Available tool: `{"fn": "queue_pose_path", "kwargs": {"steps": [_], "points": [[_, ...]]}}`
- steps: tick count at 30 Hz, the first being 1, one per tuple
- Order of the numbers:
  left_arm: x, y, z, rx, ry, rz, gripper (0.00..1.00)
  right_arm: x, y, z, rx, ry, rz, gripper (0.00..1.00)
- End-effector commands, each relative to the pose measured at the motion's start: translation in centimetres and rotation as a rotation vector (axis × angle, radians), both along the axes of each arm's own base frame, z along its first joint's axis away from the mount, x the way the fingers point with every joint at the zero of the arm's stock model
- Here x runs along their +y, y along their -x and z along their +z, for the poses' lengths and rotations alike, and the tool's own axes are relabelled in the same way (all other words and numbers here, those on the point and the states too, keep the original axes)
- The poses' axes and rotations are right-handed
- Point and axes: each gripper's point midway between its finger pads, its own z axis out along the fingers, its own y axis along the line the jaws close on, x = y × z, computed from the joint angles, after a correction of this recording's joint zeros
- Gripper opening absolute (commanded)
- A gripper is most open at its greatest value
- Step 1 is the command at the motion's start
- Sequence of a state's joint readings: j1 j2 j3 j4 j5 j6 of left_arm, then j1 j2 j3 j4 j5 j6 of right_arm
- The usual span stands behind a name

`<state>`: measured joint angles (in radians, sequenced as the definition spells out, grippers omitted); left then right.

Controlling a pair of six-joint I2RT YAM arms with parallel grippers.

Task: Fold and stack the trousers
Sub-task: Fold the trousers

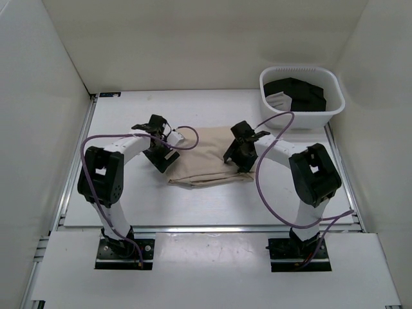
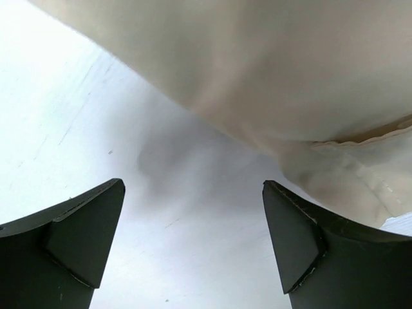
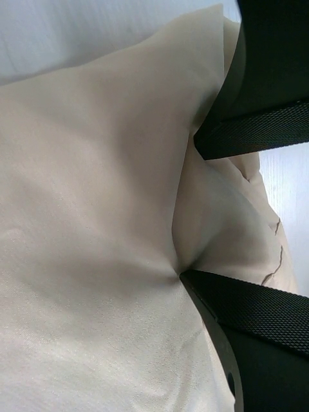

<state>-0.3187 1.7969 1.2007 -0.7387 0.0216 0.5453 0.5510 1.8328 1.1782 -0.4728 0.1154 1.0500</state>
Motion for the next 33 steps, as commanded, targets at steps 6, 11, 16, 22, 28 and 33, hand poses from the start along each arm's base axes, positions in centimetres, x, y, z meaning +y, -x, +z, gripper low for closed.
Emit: {"fn": "queue_pose_path", "kwargs": {"steps": [6,11,16,22,28,33], "points": [[2.6,-2.2,4.1,-0.122,0.000,-0.014,1.00,3.1,0.1,5.6,-0.067,-0.029,0.002,0.89],[4.2,-3.6,10.0,-0.191,0.057,0.066,1.00,-0.6,1.1,13.3,-0.181,0.110,-0.048,0.99],[8.5,-3.3,18.4,-0.335,0.107,0.228,1.00,-7.1,4.1,20.8,-0.267,0.211,-0.084,0.99],[16.0,2.1,18.5,-0.293,0.026,0.567,1.00,-18.1,9.3,23.6,-0.271,0.312,-0.184,0.99],[19.5,7.5,15.9,-0.178,0.082,0.808,1.00,-22.7,13.0,24.3,-0.274,0.414,-0.244,0.99],[19.8,10.2,15.7,-0.121,0.165,0.887,1.00,-22.1,13.8,24.3,-0.247,0.381,-0.220,0.99]]}}
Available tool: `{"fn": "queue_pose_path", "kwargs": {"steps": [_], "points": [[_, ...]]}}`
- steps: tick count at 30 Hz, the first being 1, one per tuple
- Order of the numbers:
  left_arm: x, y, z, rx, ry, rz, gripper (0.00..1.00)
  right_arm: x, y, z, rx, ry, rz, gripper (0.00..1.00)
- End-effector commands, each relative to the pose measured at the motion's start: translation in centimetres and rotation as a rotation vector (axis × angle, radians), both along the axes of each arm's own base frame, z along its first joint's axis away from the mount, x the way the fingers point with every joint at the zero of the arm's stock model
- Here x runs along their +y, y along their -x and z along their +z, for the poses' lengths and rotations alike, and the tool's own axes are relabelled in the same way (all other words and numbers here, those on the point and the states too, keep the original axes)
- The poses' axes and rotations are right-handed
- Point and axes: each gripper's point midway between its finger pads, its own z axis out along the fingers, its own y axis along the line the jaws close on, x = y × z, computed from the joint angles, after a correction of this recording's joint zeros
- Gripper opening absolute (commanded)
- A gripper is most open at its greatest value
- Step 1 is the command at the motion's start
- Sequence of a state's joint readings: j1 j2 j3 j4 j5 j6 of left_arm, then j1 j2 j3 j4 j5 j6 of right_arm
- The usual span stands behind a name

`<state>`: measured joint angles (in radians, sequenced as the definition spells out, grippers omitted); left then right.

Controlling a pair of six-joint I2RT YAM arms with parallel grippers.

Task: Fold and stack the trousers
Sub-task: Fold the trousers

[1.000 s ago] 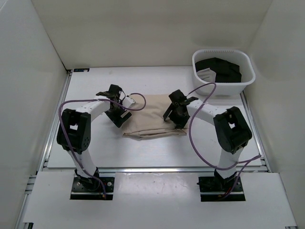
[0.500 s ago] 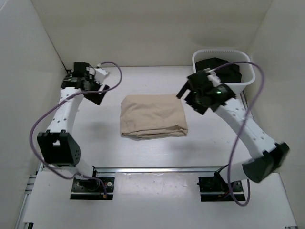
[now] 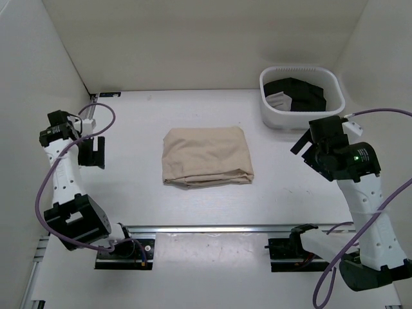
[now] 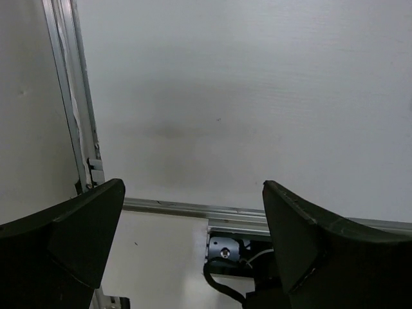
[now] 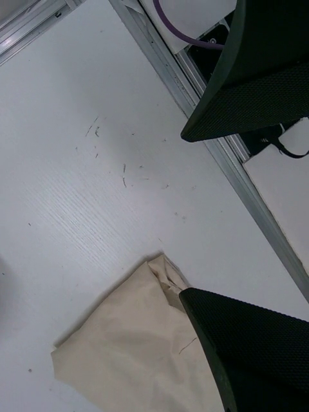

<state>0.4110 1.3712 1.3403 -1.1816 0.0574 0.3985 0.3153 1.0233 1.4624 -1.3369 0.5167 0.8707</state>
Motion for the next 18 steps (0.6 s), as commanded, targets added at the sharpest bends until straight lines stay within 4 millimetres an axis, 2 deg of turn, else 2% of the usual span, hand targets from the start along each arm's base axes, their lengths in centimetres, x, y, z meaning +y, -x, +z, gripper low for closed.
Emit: {"fn": "queue_pose_path", "kwargs": {"steps": [1,7,12,18], "points": [[-1.1,1.8,1.1,-0.036,0.076,0.038,1.00,-0.8,2.2,-1.2,0.124,0.055,0.021,0.99],[-0.4,2.7,2.5,-0.058,0.028,0.038,1.00,-1.0,2.6,-1.2,0.129,0.065,0.035,0.99],[-0.5,3.0,2.6,-0.057,0.024,0.029,1.00,-1.2,3.1,-1.8,0.142,0.069,0.035,0.99],[-0.7,3.0,2.8,-0.059,0.032,0.026,1.00,-1.6,3.8,-1.7,0.114,0.072,0.028,0.99]]}}
